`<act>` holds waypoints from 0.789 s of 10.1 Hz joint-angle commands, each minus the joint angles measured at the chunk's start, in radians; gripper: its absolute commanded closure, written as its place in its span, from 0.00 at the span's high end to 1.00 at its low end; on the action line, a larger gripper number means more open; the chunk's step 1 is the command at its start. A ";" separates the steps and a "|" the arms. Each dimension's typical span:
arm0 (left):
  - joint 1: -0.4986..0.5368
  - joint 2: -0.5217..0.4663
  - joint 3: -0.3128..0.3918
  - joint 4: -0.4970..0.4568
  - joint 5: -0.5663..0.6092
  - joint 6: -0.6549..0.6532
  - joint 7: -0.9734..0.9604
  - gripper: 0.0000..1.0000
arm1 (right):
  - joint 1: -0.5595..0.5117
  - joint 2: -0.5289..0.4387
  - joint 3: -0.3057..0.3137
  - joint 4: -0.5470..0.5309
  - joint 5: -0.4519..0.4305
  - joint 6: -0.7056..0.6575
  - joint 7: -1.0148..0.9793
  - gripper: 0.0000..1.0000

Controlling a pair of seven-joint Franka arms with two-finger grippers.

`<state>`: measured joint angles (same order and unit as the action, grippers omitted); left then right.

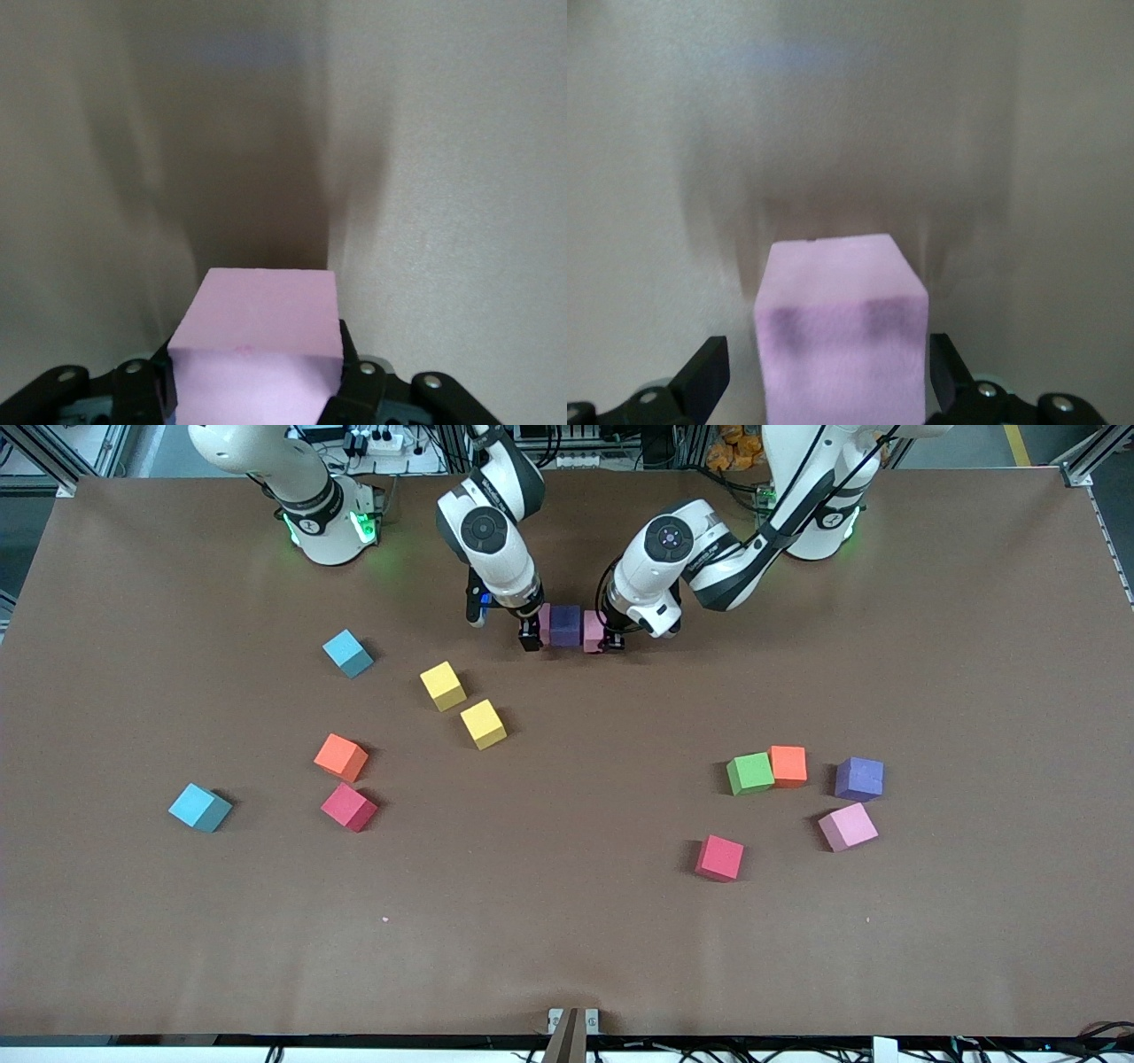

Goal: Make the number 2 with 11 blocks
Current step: 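Grasp a yellow cube with the right gripper while the left gripper withdraws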

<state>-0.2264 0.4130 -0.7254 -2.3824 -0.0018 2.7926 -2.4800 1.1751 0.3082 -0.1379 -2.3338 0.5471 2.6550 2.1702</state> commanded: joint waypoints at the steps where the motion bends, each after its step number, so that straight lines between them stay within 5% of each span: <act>1: -0.001 0.020 -0.005 -0.006 0.040 0.036 -0.036 0.12 | 0.005 -0.090 -0.061 -0.010 0.002 -0.097 -0.059 1.00; 4: -0.013 0.033 -0.005 -0.006 0.040 0.048 -0.036 0.12 | 0.005 -0.123 -0.126 0.004 -0.016 -0.154 -0.082 1.00; 8: -0.013 0.032 -0.005 -0.023 0.042 0.044 -0.036 0.12 | 0.005 -0.159 -0.316 0.131 -0.163 -0.424 -0.164 1.00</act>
<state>-0.2405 0.4502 -0.7258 -2.3862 0.0082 2.8241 -2.4800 1.1729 0.1883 -0.4020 -2.2293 0.4485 2.3001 2.0304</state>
